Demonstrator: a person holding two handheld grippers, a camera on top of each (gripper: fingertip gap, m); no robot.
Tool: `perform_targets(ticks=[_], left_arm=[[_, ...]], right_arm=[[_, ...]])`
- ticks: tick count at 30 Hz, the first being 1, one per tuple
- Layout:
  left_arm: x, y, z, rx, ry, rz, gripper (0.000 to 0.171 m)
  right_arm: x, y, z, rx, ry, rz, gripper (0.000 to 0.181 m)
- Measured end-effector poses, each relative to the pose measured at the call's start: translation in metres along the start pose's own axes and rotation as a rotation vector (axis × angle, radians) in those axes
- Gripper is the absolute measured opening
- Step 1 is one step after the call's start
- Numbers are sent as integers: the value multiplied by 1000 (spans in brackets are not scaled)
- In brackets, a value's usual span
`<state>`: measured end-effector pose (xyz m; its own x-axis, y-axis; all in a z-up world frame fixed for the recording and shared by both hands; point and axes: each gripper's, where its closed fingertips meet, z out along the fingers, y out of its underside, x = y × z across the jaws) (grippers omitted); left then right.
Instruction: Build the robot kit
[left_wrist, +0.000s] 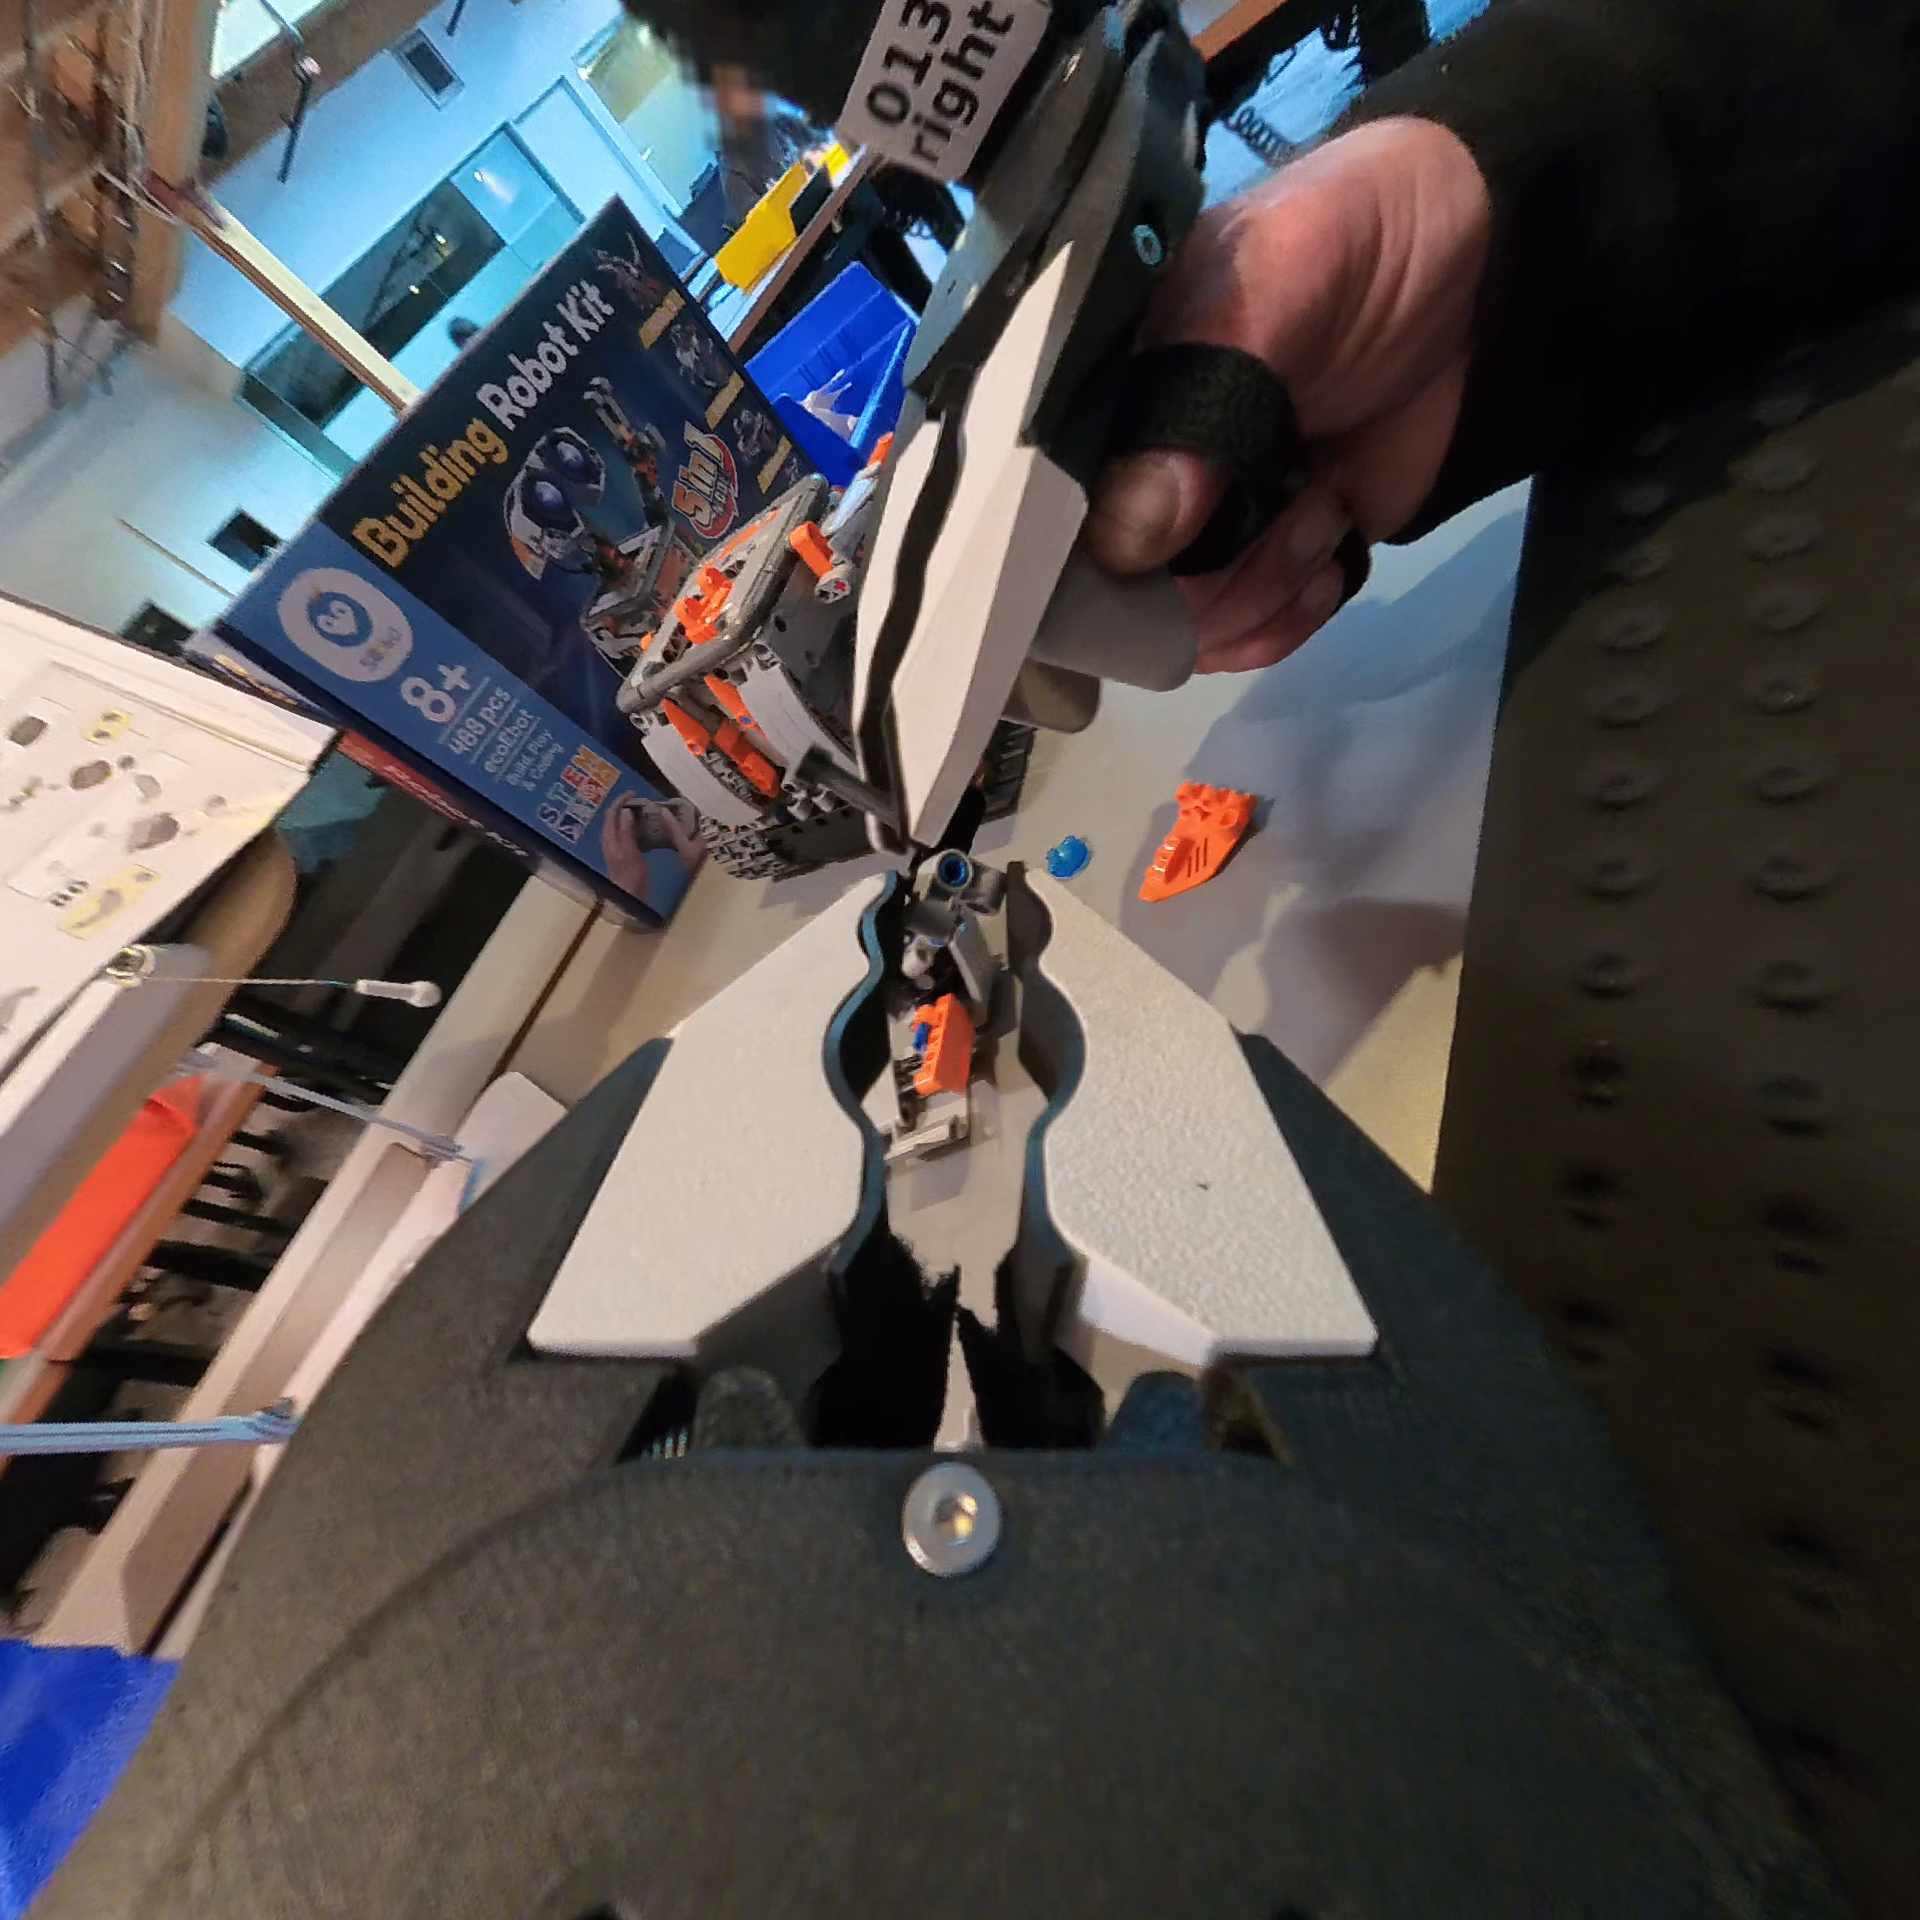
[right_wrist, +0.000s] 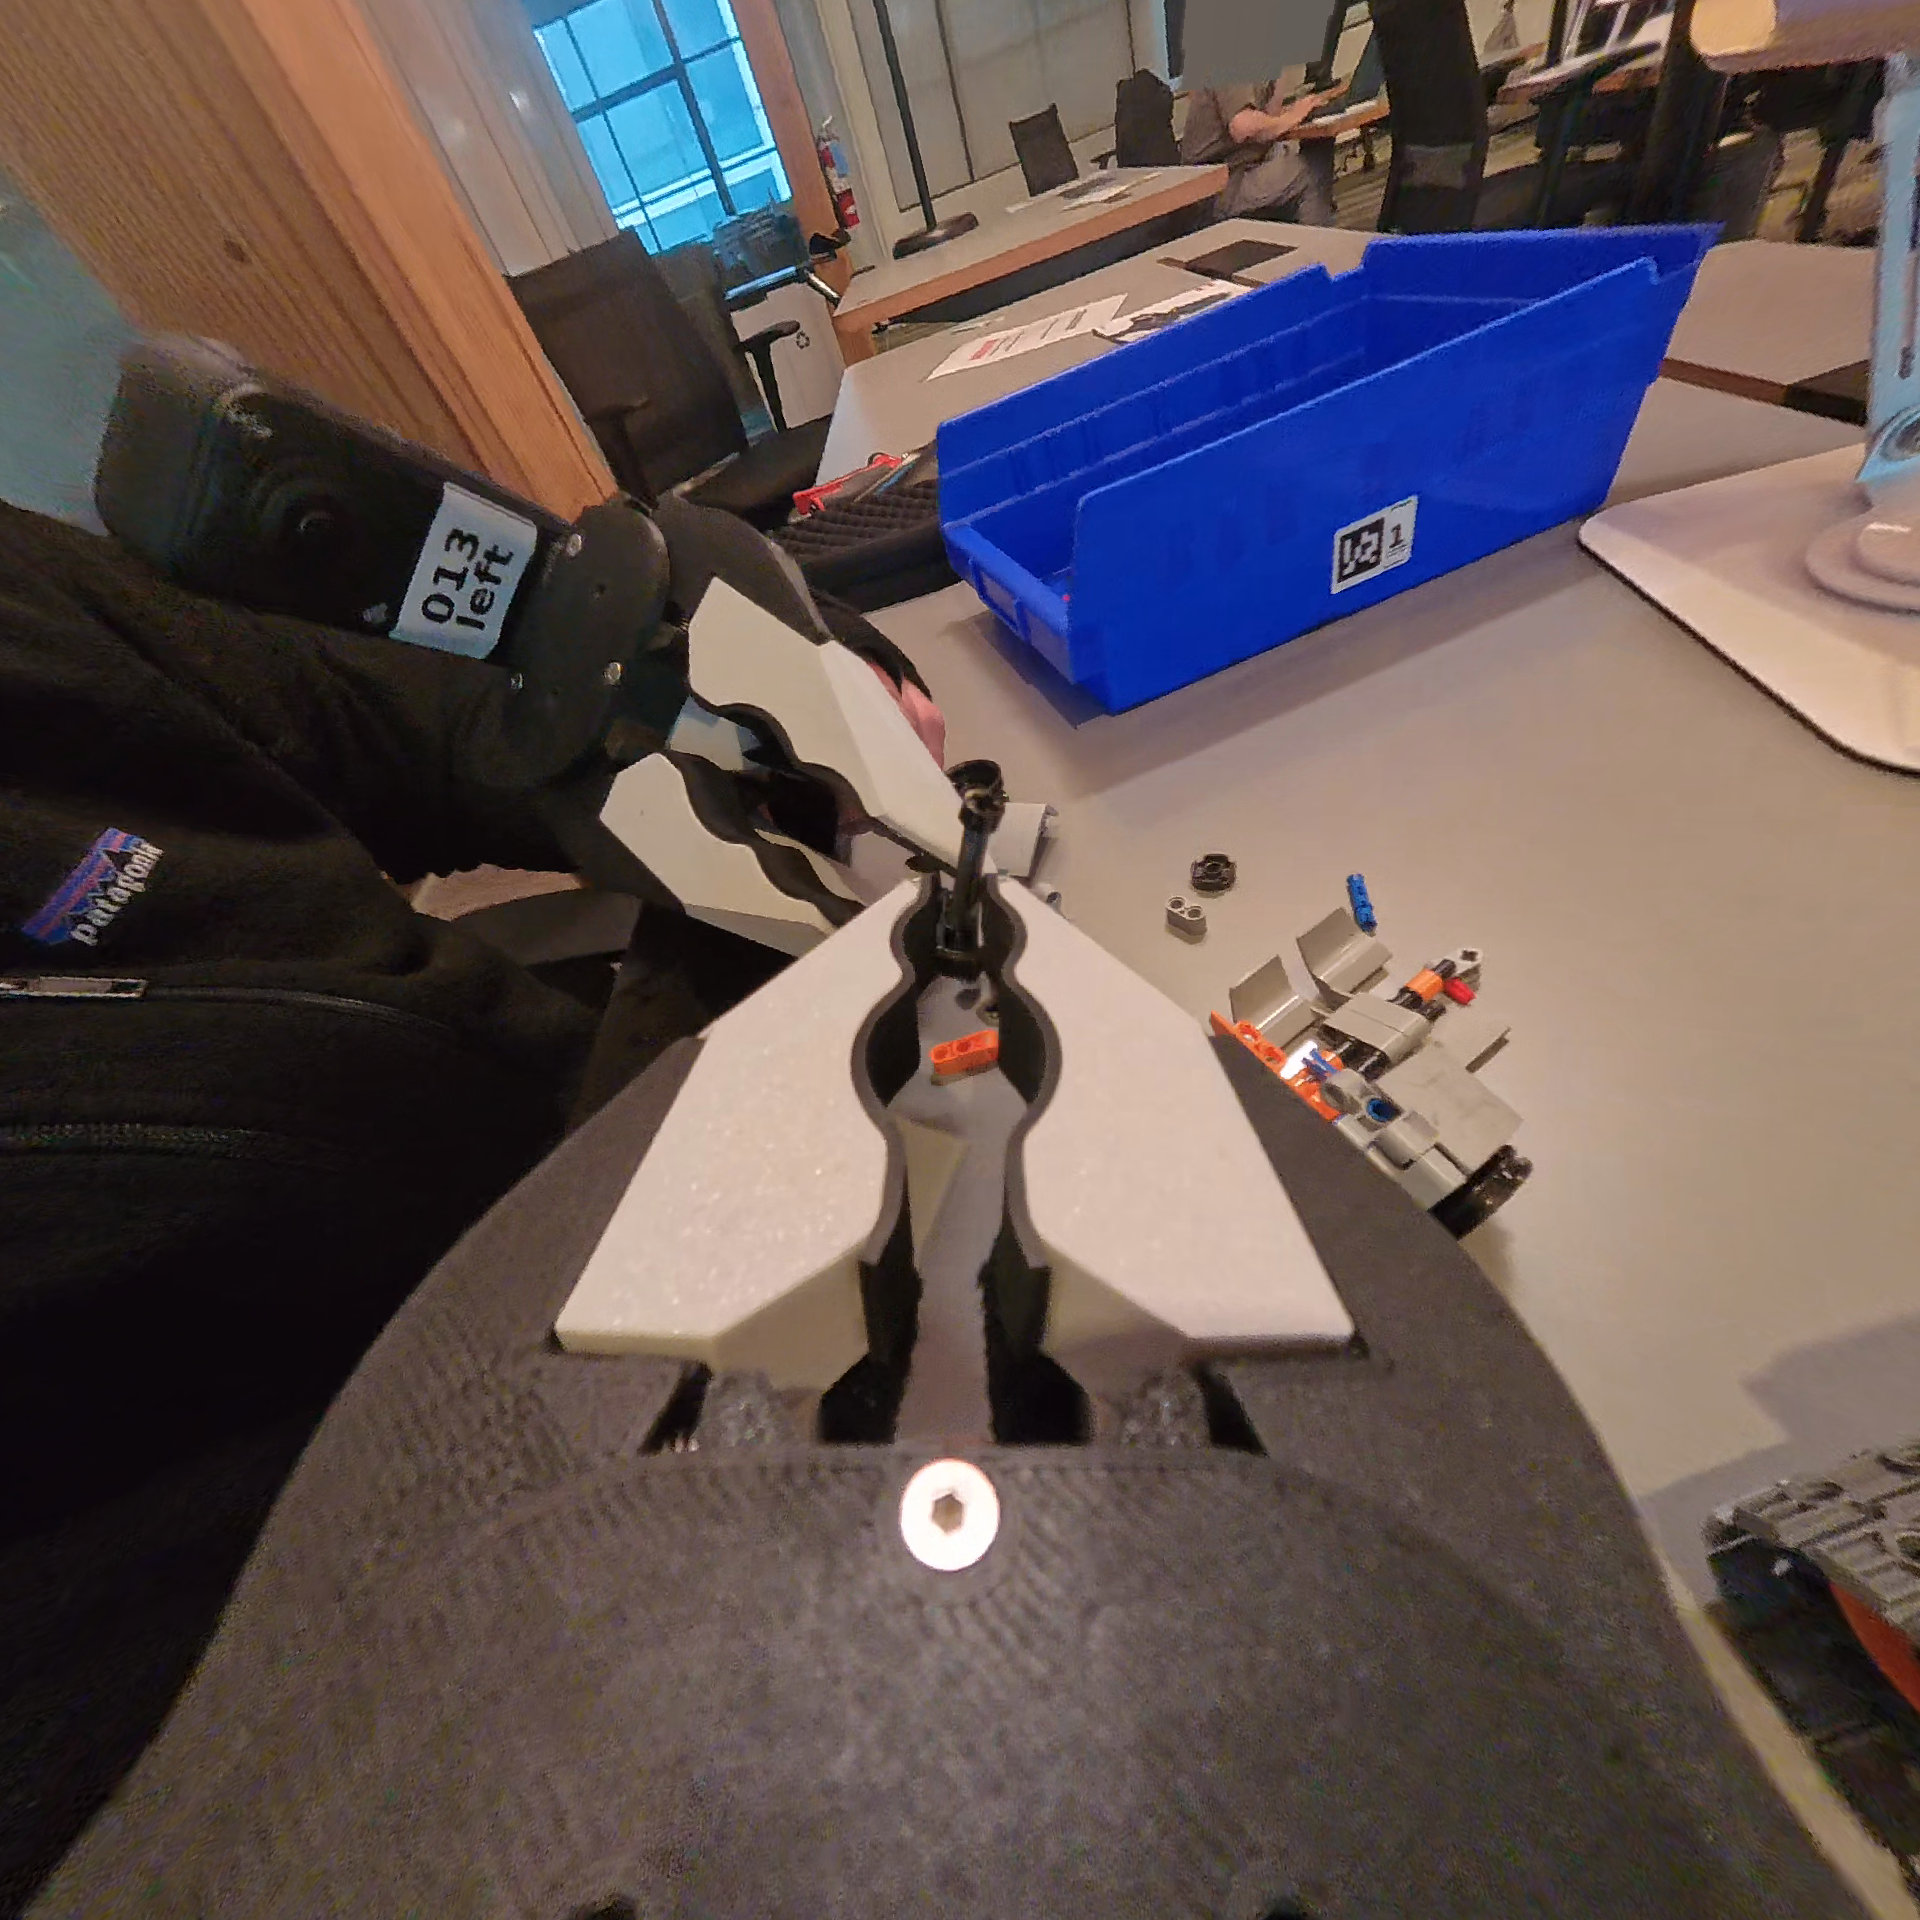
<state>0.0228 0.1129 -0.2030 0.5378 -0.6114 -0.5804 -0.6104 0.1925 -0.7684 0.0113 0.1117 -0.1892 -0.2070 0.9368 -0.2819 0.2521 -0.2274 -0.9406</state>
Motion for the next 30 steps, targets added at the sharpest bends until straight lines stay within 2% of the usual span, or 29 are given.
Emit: perform_targets(ticks=[6,14,18,23,30], left_arm=[[-1,-1,-1,25,49,-98,16],[0,6,1,11,89,-159,17],[-2,12,3,-3,110,-210,16],[5,21,9,-46,141,-189,17],[12,18,10,-36,145,-75,17]], right_arm=[[3,0,-1,-23,72,-120,14],[12,-5,-13,-17,118,-141,18],[20,1,-16,-96,210,-281,23],[19,20,-7,-201,209,-331,26],[14,34,-2,-239,108,-214,24]])
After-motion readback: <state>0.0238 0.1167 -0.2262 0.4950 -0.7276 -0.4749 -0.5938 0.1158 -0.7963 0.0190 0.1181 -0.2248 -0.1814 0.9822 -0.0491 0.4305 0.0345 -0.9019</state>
